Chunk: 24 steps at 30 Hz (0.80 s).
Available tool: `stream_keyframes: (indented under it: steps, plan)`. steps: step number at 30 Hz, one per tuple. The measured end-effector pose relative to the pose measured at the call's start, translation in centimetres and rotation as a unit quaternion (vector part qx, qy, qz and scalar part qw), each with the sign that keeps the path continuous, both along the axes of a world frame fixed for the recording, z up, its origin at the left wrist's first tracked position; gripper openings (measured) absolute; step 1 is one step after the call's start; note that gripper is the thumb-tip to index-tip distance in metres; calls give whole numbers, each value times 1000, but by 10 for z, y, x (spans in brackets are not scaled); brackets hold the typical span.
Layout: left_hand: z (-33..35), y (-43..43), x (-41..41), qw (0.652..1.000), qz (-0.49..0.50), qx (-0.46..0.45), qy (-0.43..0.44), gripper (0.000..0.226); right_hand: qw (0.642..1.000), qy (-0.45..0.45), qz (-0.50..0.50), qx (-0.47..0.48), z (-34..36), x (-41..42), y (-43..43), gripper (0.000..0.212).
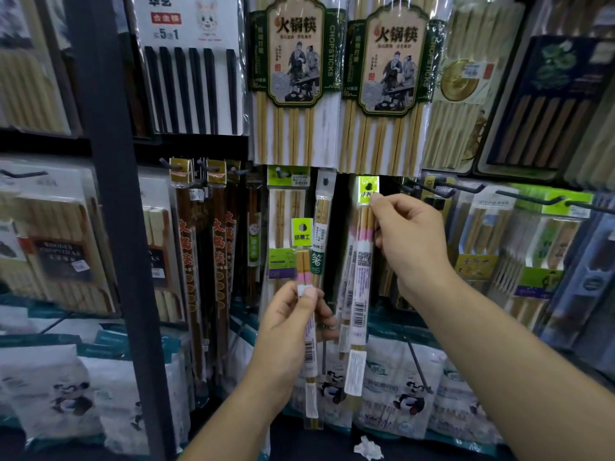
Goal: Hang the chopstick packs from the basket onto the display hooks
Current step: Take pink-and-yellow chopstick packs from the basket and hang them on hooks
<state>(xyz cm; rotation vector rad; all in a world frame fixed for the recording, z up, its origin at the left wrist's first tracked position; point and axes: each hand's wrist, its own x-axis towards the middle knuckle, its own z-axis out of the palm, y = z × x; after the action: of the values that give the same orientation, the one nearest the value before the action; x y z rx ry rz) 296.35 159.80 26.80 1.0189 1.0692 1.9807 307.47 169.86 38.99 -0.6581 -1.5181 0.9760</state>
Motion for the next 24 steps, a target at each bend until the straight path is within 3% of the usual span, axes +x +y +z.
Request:
stream_keyframes:
  steps: [11,24]
  plan:
    - [-2,-1,-2,1000,-2,-8,15,23,1000,6,-21,-9,4,-3,8,32]
    - [1,0,-2,999,16,-26,34,30,994,-54,-80,58,-11,6,10,29]
